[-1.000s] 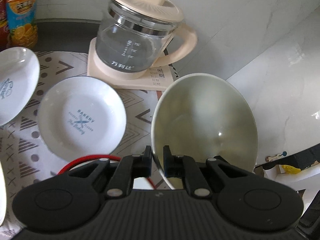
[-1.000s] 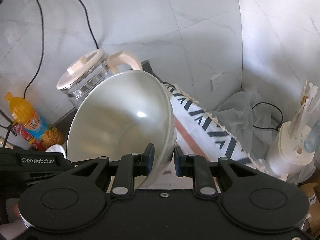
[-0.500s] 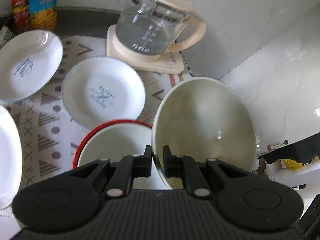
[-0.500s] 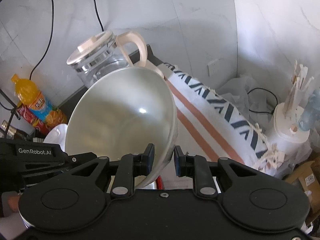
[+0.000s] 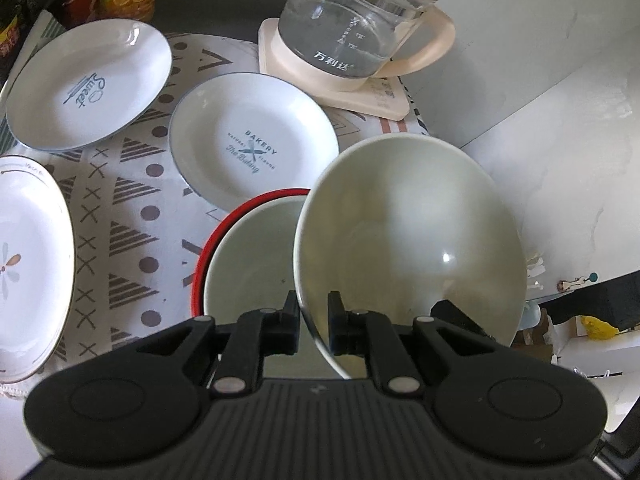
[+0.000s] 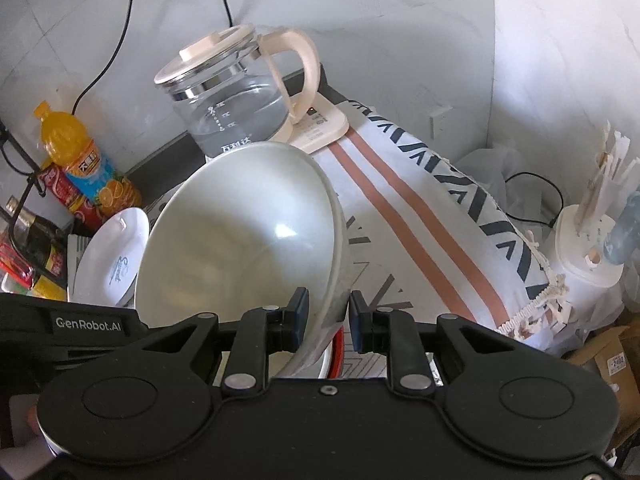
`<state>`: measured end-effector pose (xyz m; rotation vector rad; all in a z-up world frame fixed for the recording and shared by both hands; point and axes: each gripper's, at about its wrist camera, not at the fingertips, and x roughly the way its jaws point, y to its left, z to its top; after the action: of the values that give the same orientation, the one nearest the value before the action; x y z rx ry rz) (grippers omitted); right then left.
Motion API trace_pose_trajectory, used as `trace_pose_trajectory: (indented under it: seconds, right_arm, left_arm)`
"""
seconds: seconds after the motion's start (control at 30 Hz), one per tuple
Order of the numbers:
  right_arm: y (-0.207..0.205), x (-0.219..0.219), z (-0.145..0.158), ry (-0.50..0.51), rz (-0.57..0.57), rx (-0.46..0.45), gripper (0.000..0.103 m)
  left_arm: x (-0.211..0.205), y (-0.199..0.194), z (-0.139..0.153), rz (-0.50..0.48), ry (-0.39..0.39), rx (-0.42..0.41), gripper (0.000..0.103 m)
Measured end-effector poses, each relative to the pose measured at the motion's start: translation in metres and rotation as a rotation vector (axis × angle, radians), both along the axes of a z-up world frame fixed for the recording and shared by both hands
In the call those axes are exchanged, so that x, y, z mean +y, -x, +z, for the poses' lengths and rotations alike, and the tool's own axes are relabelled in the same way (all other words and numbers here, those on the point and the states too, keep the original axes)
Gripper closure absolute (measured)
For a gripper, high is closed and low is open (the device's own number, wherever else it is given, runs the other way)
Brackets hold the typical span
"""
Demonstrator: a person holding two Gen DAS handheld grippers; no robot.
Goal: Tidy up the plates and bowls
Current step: 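Carry the yellow-patterned bowl over the stack and lower it into the cream bowl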
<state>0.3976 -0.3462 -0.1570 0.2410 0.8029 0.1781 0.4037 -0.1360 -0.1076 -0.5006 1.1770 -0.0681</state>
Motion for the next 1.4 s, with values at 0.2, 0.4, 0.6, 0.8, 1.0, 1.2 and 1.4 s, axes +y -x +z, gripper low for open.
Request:
trace_pose_trajectory:
  seconds: [0.2, 0.4, 0.6, 0.8, 1.0, 1.2, 1.4]
  right_arm:
    - [-0.001, 0.009, -0.003, 0.017, 0.038, 0.003, 0.080]
    - [-0.002, 0.018, -0.009, 0.048, 0.073, 0.003, 0.085]
    - [-0.005, 0.021, -0.021, 0.018, 0.073, 0.043, 0.090]
    - [-0.007, 0.022, -0.028, -0.002, 0.051, 0.066, 0.090]
    - [-0.007, 0.021, -0.034, -0.025, 0.030, 0.086, 0.090]
    - [0.002, 0.022, -0.026, -0.029, 0.027, 0.078, 0.082]
    - [0.011, 0.024, -0.018, -0.017, 0.011, 0.061, 0.071]
  left_arm:
    - [0.004, 0.001, -0.001, 0.015, -0.030, 0.004, 0.090]
    - [0.011, 0.004, -0.008, 0.038, -0.048, 0.026, 0.090]
    - [0.018, 0.005, -0.011, 0.052, -0.061, 0.033, 0.090]
    - [0.022, 0.007, -0.013, 0.052, -0.053, 0.048, 0.090]
    - [0.028, 0.010, -0.010, 0.050, -0.047, 0.039, 0.090]
    - [0.042, 0.014, -0.001, 0.072, -0.044, 0.030, 0.090]
    - [0.052, 0.022, 0.013, 0.071, -0.040, -0.002, 0.087]
